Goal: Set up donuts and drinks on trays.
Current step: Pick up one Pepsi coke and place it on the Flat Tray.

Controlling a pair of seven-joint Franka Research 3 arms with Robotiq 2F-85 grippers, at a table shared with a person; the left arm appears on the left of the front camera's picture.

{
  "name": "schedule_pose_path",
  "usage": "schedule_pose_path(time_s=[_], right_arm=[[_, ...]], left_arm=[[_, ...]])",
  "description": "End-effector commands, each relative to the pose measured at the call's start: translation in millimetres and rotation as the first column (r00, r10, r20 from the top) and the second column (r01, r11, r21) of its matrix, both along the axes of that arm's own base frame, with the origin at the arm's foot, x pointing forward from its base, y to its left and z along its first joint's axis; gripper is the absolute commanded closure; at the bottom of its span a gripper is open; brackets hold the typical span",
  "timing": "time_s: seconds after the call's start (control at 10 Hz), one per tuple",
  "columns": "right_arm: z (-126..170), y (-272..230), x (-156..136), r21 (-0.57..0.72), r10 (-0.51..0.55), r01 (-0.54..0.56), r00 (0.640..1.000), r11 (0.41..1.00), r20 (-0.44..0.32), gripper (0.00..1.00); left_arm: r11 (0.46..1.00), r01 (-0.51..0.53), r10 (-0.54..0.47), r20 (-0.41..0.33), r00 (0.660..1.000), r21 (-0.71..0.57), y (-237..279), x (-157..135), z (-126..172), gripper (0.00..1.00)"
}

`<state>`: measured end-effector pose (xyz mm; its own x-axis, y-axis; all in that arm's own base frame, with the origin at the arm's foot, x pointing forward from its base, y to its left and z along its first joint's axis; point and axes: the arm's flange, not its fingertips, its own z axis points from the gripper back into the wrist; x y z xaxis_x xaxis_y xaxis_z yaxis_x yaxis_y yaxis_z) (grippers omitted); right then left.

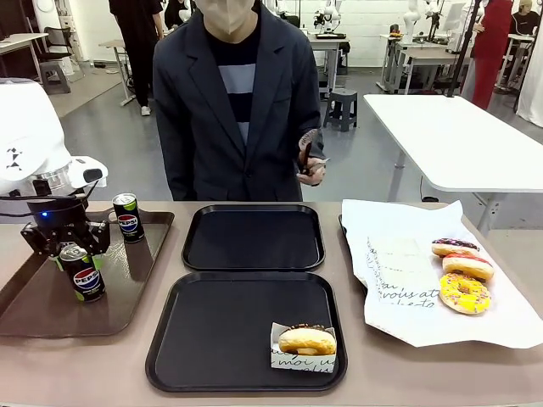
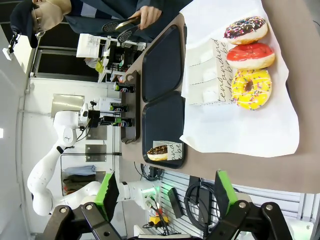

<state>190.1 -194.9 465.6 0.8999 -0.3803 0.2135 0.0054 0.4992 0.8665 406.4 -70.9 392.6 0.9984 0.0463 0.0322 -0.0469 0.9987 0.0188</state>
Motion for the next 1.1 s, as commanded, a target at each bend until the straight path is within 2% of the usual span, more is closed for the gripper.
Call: schedule_pose_path(time_s=[0.0, 0.2, 0.4, 0.5, 0.7, 0.8, 1.0], right_arm=[[-1.3, -1.6, 0.3, 0.014, 0.007, -0.007, 1.0, 1.0, 0.02, 0.0], [-1.3, -1.6, 0.3, 0.014, 0.007, -0.007, 1.0, 1.0, 0.02, 0.0], [-1.3, -1.6, 0.3, 0.014, 0.007, -0.007, 1.0, 1.0, 0.02, 0.0], [-1.3, -1.6, 0.3, 0.014, 0.007, -0.007, 1.0, 1.0, 0.02, 0.0], [-1.3, -1.6, 0.3, 0.014, 0.007, -0.007, 1.0, 1.0, 0.02, 0.0], [-1.3, -1.6, 0.3, 0.014, 0.007, -0.007, 1.0, 1.0, 0.02, 0.0], [-1.3, -1.6, 0.3, 0.014, 0.007, -0.007, 1.0, 1.0, 0.02, 0.0]], left_arm=[[1.0, 0.021, -0.021, 0.046, 0.999, 0.007, -1.9, -11.6, 25.5, 0.9], [0.998, -0.061, 0.061, 0.068, 0.996, -0.001, -9.6, -35.9, 69.1, 0.89], [0.997, -0.072, 0.071, 0.11, 0.991, -0.001, -12.7, -81.2, 123.4, 0.89], [0.996, -0.086, 0.086, 0.13, 0.988, -0.005, -9.2, -95.4, 138.7, 0.89], [0.99, -0.141, 0.142, 0.165, 0.976, -0.019, 15.5, -100.7, 145.4, 0.89], [0.998, -0.064, 0.063, 0.131, 0.989, 0.006, -4.7, -97.4, 143.1, 0.89], [0.998, -0.064, 0.063, 0.131, 0.989, 0.006, -4.7, -97.4, 143.1, 0.89]])
